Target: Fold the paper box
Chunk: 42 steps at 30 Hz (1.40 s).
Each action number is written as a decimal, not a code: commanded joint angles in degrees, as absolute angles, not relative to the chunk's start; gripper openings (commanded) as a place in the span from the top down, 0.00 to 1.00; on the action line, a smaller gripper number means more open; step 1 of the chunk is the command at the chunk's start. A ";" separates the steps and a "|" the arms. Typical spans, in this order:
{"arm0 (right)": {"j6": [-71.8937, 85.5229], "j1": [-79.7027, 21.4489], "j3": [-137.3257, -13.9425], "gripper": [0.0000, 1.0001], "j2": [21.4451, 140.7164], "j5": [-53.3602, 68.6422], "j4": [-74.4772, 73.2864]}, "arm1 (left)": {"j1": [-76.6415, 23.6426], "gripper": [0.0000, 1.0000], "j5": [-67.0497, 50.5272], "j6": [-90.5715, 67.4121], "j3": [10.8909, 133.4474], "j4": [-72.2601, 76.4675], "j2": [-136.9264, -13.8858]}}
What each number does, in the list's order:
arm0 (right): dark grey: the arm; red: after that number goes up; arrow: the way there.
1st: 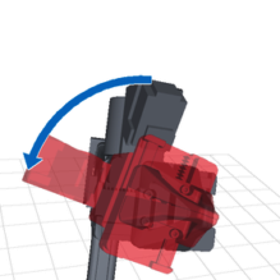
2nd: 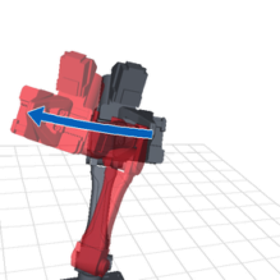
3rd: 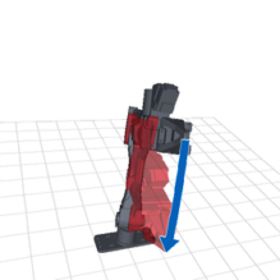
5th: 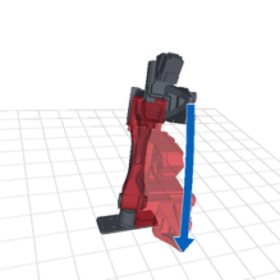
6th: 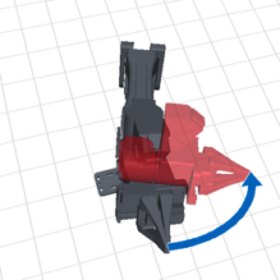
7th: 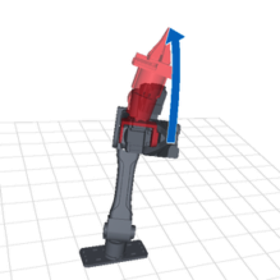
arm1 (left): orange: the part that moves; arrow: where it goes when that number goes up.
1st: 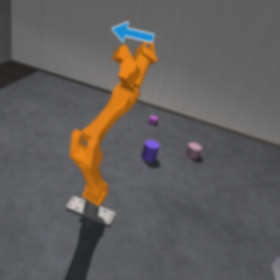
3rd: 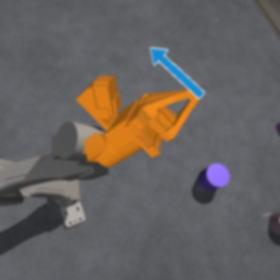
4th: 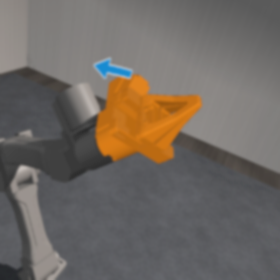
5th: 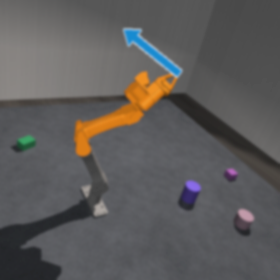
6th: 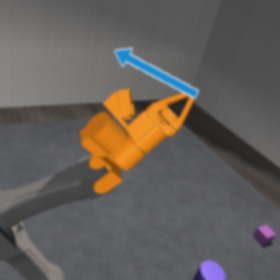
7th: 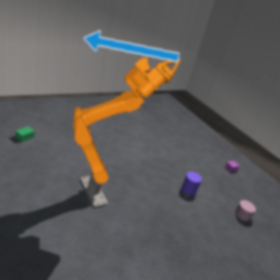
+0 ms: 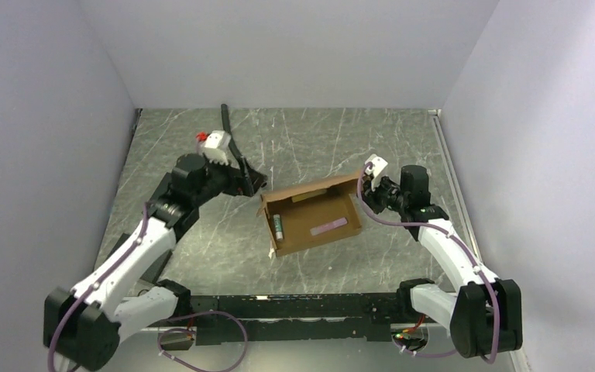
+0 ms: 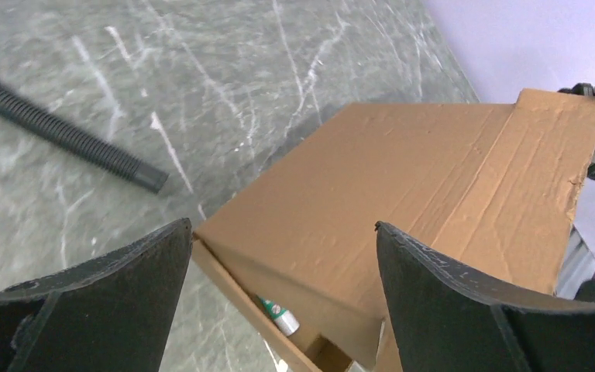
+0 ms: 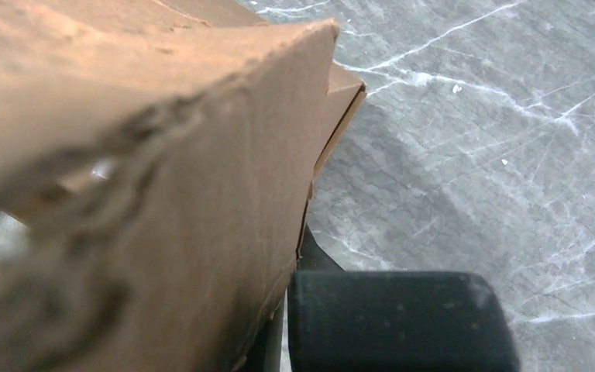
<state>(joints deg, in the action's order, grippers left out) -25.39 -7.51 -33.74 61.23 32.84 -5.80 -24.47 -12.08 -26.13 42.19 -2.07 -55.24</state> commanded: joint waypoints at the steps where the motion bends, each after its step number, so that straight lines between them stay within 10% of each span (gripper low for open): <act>1: -27.95 -6.61 -33.17 0.93 59.50 33.92 -15.15 | -24.52 0.10 -25.61 -17.94 50.87 -4.66 -64.15; 27: -63.84 12.30 -42.13 0.01 53.49 34.36 -48.46 | -32.86 0.24 -29.58 -3.99 62.26 -22.50 -84.12; 36: -55.51 2.41 -49.67 0.03 59.43 53.97 -52.93 | -37.20 0.38 -23.16 -6.93 61.11 -24.89 -91.11; 42: -38.39 -12.87 -47.99 0.73 67.29 43.93 -38.57 | -37.39 0.42 -20.72 -9.96 60.86 -24.13 -91.79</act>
<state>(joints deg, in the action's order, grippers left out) -49.54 -9.54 -47.92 63.20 46.70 -45.91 -37.17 -24.45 -8.21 60.23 -23.27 -91.66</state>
